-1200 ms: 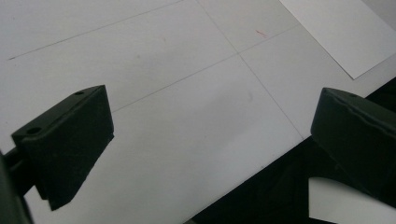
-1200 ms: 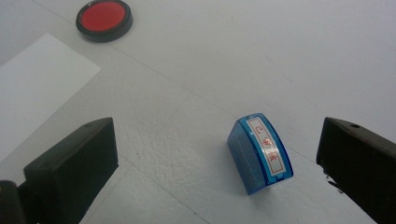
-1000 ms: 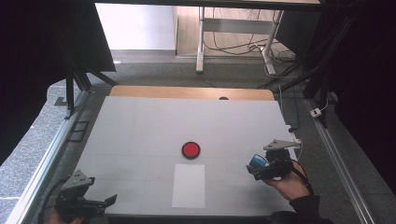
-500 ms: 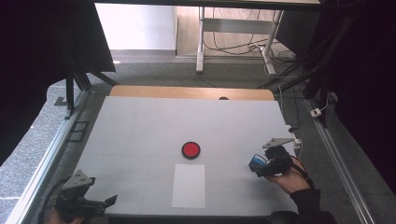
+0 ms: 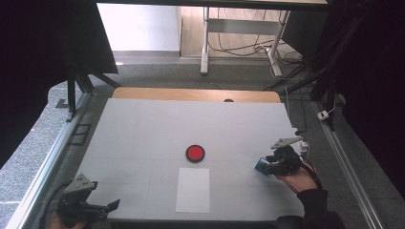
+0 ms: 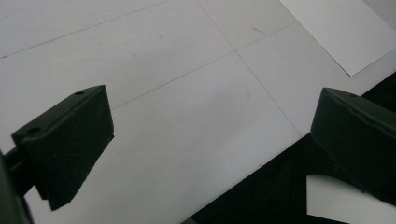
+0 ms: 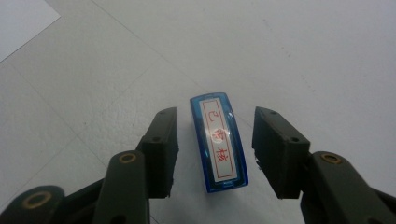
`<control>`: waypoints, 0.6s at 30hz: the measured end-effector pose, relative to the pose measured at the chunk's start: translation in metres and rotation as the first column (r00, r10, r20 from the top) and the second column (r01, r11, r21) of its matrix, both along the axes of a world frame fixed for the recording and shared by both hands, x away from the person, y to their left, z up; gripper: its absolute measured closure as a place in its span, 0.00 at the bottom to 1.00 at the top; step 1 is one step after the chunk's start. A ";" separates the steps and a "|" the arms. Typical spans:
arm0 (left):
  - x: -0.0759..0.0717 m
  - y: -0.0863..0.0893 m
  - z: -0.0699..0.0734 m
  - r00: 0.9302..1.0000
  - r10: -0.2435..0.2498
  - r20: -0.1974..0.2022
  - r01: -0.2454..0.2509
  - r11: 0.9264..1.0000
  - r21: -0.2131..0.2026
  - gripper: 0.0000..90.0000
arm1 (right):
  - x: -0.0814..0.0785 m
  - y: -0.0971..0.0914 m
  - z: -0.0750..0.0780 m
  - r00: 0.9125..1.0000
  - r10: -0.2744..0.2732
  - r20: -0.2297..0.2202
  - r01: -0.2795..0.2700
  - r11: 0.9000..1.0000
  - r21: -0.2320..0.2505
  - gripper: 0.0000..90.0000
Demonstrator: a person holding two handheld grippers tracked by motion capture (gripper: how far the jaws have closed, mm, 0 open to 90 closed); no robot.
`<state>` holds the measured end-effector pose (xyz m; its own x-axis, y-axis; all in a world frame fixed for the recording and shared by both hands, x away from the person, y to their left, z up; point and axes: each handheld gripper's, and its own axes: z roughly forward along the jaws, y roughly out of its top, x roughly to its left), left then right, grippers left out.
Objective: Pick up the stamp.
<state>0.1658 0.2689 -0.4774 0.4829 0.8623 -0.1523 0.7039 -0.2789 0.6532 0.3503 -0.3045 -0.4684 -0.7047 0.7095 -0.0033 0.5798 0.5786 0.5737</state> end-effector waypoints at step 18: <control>-0.001 0.000 0.000 1.000 -0.001 0.008 0.001 1.000 0.001 0.00 | 0.001 -0.002 0.001 1.000 0.027 0.000 -0.027 1.000 0.016 0.79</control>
